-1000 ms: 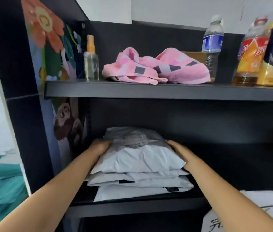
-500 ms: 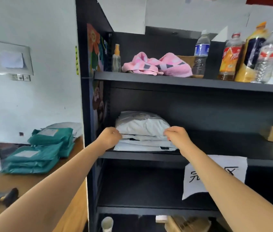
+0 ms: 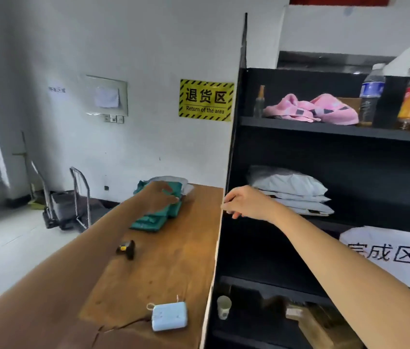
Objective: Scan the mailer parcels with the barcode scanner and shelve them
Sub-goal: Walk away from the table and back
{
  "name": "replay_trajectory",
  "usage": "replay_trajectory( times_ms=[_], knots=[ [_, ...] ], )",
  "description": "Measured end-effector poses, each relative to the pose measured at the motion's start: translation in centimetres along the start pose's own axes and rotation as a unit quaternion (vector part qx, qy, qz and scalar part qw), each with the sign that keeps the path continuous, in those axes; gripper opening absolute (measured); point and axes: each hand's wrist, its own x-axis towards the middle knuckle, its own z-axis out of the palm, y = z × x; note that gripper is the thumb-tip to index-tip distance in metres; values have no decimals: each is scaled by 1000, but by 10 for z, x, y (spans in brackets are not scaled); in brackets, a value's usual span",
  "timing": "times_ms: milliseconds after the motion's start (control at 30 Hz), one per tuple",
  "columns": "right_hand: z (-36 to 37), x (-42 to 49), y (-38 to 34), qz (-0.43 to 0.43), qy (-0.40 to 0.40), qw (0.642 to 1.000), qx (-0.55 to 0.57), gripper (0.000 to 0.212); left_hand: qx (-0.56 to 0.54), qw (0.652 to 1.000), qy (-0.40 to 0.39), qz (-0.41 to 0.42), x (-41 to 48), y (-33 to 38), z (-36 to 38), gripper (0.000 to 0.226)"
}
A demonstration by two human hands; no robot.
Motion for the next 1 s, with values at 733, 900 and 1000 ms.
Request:
replay_trajectory(
  times_ms=[733,900,1000],
  knots=[
    [392,279,-474,-261,-99,953,-121,47,251,958,108,-87,13,-401,-495,36],
    [415,390,-538,-291,-83,946,-121,44,243,955,148,-84,96,-447,-574,33],
    [424,455,-562,-286,-68,948,-118,41,258,952,146,-79,148,-475,-604,35]
  ],
)
